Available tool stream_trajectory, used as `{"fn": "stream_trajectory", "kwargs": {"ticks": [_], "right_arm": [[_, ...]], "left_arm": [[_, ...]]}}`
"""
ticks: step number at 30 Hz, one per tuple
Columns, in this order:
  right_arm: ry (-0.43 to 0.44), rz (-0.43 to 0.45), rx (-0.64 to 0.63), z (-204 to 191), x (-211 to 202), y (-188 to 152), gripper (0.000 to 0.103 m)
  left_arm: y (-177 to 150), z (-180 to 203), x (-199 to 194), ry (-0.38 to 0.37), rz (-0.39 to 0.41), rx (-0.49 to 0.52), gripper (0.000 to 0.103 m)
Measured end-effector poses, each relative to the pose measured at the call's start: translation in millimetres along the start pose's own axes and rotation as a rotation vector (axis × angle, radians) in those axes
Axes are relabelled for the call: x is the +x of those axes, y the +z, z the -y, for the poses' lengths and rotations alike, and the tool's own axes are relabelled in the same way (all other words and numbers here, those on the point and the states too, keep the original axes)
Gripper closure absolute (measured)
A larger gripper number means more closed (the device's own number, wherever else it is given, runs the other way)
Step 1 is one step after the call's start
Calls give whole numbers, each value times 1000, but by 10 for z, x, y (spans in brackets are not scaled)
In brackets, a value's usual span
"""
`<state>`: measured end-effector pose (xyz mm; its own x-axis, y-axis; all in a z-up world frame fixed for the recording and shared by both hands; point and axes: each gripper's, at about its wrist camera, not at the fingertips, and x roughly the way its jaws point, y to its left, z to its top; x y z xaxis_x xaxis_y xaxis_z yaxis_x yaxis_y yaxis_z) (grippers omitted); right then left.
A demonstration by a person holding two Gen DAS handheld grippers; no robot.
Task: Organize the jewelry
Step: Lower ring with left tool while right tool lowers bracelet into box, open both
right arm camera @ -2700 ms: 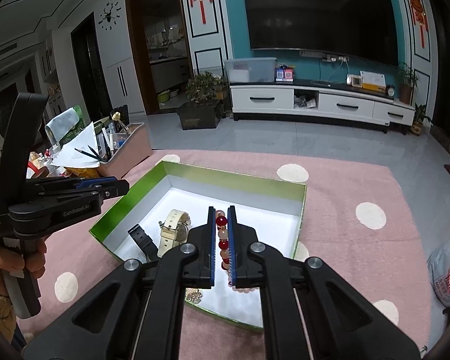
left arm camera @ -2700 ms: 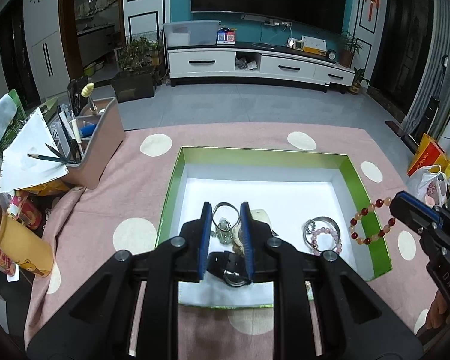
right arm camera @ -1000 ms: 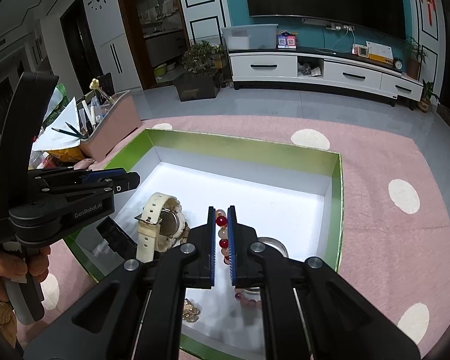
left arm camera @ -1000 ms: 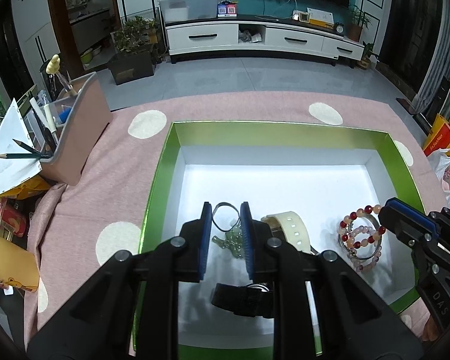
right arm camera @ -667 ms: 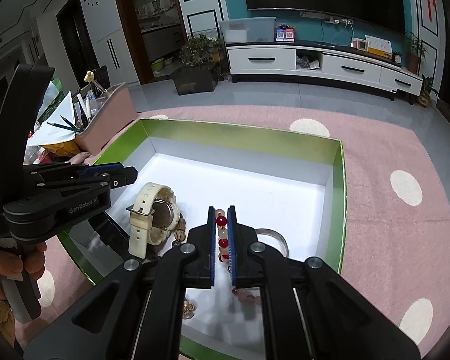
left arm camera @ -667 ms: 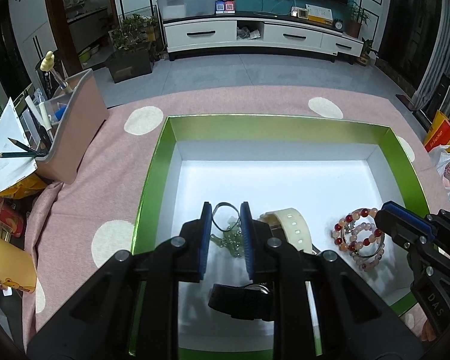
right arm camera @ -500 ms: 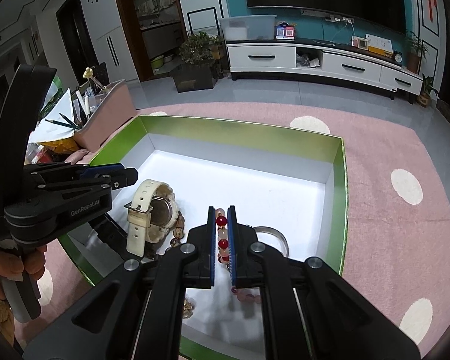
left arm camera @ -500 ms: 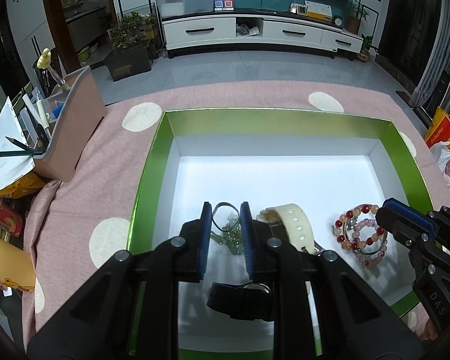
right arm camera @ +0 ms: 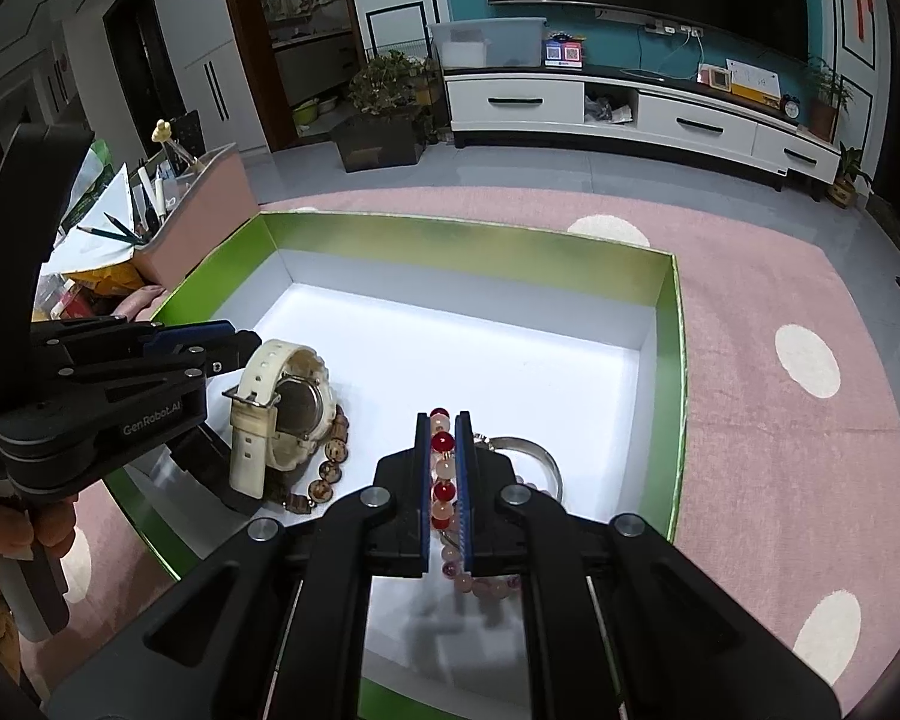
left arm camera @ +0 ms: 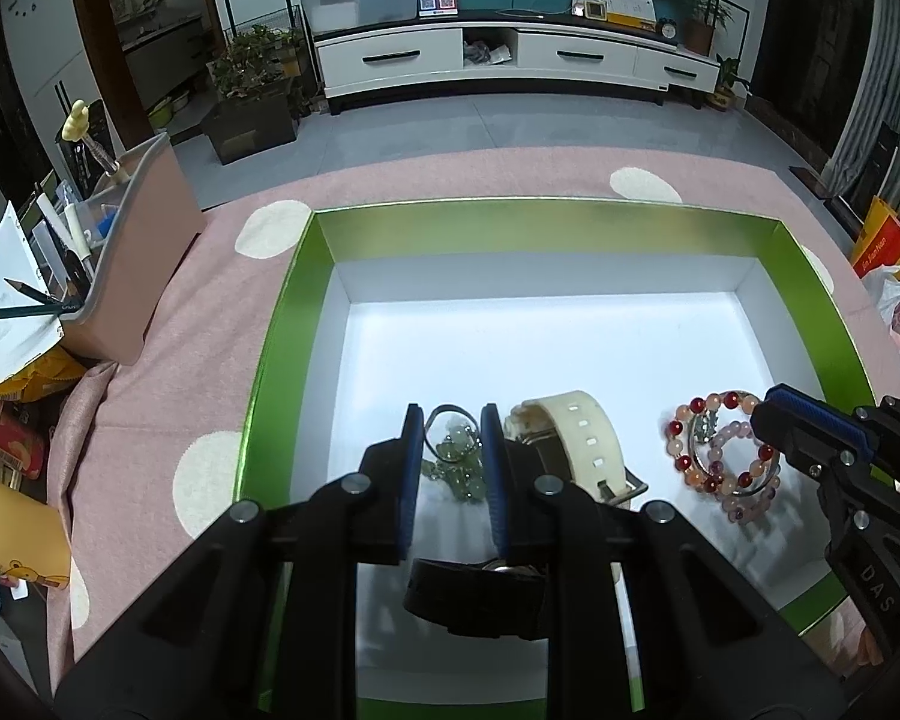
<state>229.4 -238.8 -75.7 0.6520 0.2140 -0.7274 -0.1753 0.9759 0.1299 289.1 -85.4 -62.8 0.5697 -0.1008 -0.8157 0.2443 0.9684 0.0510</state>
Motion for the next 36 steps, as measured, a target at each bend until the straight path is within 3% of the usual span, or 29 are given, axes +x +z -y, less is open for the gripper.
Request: {"fn": "stream_trajectory", "kwargs": {"ticks": [36], "right_arm": [[-13, -15, 5, 22, 7, -24, 96]], "left_arm": [[-26, 28, 80, 15, -21, 16, 84]]}}
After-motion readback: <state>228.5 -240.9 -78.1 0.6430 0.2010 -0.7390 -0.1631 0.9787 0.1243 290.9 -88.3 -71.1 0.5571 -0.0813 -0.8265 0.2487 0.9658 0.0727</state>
